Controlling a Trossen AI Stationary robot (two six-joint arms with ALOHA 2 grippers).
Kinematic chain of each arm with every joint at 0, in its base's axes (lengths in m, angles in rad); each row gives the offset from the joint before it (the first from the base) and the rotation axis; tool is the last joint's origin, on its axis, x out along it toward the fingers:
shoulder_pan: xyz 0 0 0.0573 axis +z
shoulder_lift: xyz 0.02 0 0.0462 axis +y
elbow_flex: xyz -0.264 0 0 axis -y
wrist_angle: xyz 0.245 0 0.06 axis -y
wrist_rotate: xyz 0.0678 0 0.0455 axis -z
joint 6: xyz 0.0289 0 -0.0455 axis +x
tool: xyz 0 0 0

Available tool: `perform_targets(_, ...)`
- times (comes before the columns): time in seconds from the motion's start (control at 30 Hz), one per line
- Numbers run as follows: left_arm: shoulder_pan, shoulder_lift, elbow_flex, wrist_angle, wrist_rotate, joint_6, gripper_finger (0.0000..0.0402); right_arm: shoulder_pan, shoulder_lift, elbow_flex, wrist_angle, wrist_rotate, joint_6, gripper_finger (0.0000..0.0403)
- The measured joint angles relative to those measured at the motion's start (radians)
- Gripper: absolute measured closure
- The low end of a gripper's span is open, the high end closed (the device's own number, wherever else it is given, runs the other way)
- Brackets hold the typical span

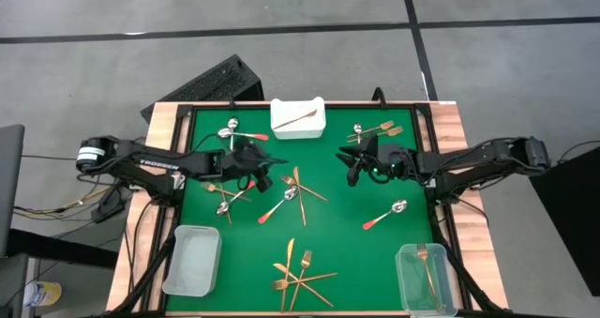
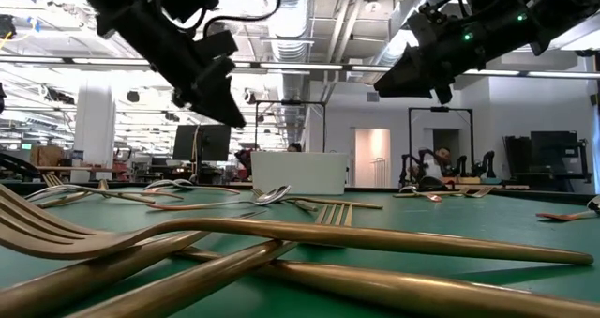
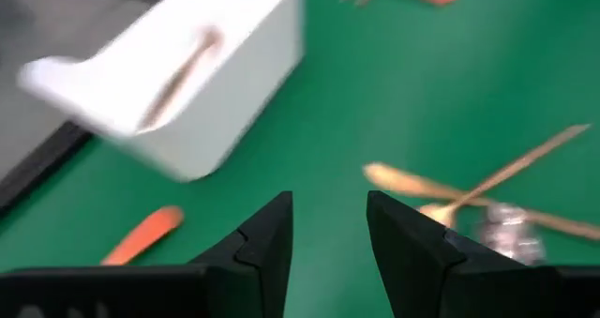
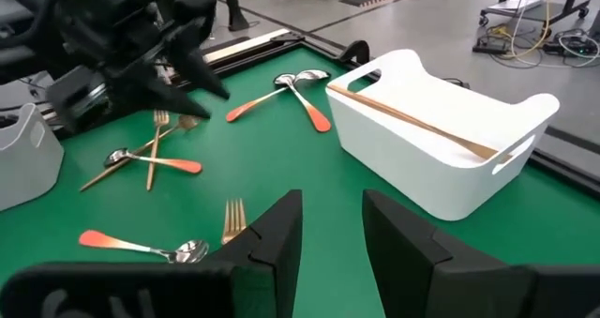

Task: Sort silverware by color (type)
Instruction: Put the orange spoon into the gray bin

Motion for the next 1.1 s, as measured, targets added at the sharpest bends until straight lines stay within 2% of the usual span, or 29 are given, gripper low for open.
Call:
perform_targets(0.13, -0.017, 0.0, -0.077, 0.222, 0.11, 0.04, 0.0276, 0.0, 0.0, 0.0, -0.001, -0.001, 0.044, 0.0267)
perform_targets(0.27, -0.045, 0.0, -0.123, 0.318, 0.141, 0.06, 0.0276, 0.026, 0.03, 0.0, 0.002, -0.01, 0.043, 0.0267)
perform_targets(0.67, -0.063, 0.0, -0.128, 0.313, 0.116, 0.113, 0.0276, 0.04, 0.219, 0.0, 0.116, -0.003, 0.096, 0.0267)
perform_targets(0.87, -0.02, 0.0, -0.128, 0.313, 0.097, 0.312, 0.0276, -0.038, 0.175, 0.03, 0.038, -0.002, 0.075, 0.0267)
perform_targets(1.0, 0.067, 0.0, -0.115, 0.317, 0.097, 0.46, 0.0276, -0.127, 0.122, 0.072, -0.037, -0.003, -0.005, 0.0267)
perform_targets(1.1, 0.151, 0.0, -0.09, 0.32, 0.111, 0.501, 0.0276, -0.197, 0.1, 0.109, -0.083, -0.04, -0.06, 0.0267)
